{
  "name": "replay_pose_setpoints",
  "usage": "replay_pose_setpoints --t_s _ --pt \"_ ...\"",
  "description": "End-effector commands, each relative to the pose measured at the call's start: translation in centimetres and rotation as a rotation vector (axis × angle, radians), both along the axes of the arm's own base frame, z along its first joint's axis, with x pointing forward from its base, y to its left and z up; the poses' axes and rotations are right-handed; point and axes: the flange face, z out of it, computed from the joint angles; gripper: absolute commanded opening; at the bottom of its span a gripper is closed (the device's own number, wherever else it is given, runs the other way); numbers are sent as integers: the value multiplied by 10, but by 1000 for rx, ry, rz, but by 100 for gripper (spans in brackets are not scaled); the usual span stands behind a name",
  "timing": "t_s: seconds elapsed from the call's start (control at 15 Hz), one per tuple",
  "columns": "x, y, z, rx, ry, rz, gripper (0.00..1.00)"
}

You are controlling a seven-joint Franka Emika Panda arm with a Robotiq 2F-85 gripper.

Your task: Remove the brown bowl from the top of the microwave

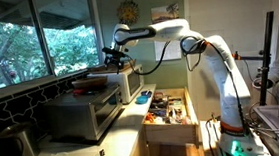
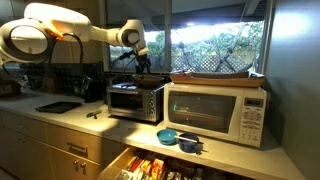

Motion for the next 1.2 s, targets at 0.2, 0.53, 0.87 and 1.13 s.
replay_pose_setpoints --t_s 0.2,0.53,0.87,1.13 --pt "24 5 -19 3 49 168 96" --pt "22 13 -20 -21 54 180 98" --pt "40 39 -28 15 29 227 89" --pt "48 54 -39 29 46 252 50"
